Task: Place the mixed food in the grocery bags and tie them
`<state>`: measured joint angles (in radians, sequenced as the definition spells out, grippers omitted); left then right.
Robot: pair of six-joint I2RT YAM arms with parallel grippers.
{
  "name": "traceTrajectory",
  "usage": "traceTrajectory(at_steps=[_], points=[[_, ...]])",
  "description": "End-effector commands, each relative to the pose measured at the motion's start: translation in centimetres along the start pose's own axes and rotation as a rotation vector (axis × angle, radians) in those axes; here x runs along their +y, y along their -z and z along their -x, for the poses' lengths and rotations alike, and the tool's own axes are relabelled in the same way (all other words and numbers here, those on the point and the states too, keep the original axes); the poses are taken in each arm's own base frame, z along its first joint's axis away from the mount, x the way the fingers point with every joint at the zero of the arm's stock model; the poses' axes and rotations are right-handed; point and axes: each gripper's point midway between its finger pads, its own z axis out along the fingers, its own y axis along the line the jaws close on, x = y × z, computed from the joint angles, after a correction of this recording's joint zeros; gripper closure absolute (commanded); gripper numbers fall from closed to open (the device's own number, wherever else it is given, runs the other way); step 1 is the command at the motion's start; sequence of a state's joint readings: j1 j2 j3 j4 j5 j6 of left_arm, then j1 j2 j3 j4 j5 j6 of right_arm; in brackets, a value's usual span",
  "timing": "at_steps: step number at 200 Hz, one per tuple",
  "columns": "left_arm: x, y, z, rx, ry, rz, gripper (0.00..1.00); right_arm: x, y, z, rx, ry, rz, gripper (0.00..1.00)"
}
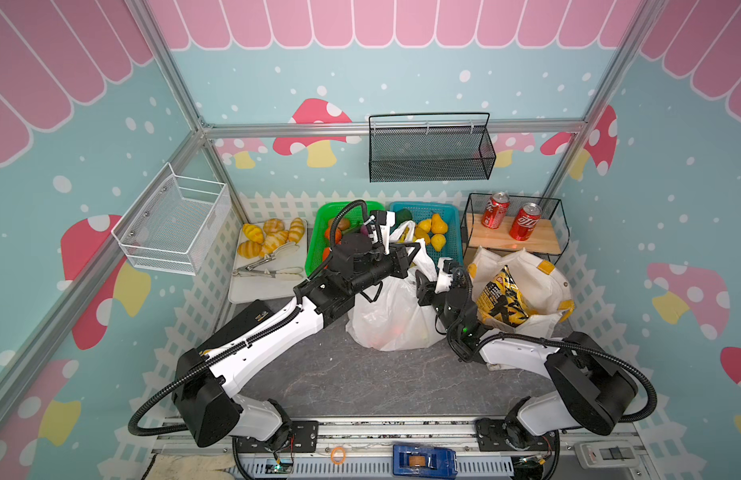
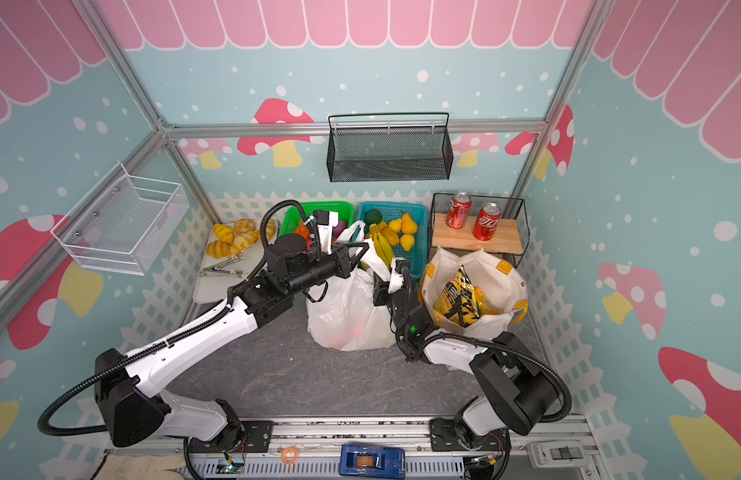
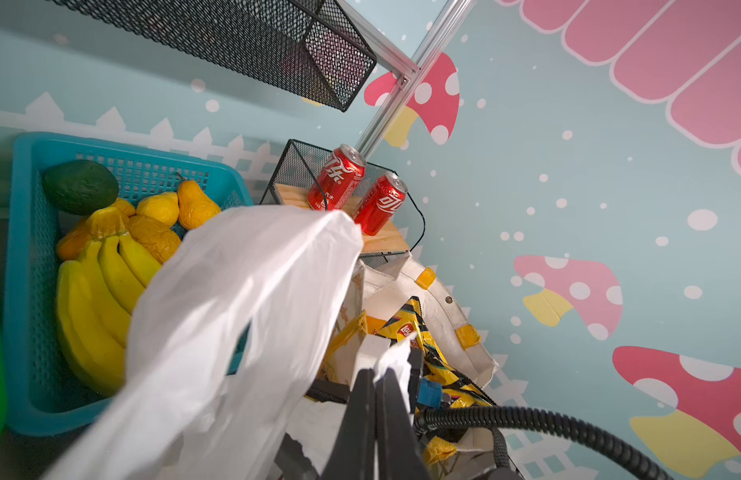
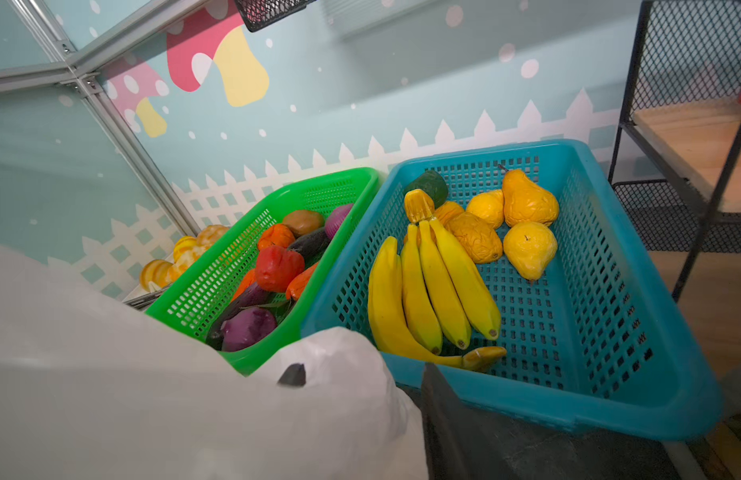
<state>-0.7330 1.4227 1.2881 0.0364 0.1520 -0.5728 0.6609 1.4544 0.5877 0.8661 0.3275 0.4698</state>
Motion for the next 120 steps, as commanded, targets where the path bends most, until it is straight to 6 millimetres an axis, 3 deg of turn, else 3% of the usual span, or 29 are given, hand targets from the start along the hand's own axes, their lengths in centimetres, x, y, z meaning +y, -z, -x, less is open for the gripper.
traceTrajectory(at_steps=[1, 30, 50, 83, 120], points=[[-1.6, 1.4, 3.7, -0.118, -0.009, -0.044, 1.0, 0.4, 0.7, -0.2, 0.011, 0.087, 0.051, 0.5], [-1.4, 1.1, 3.6, -0.102, -0.013, -0.04, 1.0, 2.7, 1.8, 1.9, -0.033, 0.203, 0.173, 0.21], [-1.4, 1.1, 3.7, -0.099, -0.021, -0.038, 1.0, 4.3, 2.7, 3.2, -0.044, 0.287, 0.264, 0.09], [-1.4, 1.2, 3.8, -0.099, -0.026, -0.038, 1.0, 6.4, 4.4, 5.0, -0.044, 0.384, 0.389, 0.03], [-1.4, 1.3, 3.9, -0.1, -0.029, -0.038, 1.0, 6.4, 5.5, 7.2, -0.04, 0.47, 0.44, 0.03]])
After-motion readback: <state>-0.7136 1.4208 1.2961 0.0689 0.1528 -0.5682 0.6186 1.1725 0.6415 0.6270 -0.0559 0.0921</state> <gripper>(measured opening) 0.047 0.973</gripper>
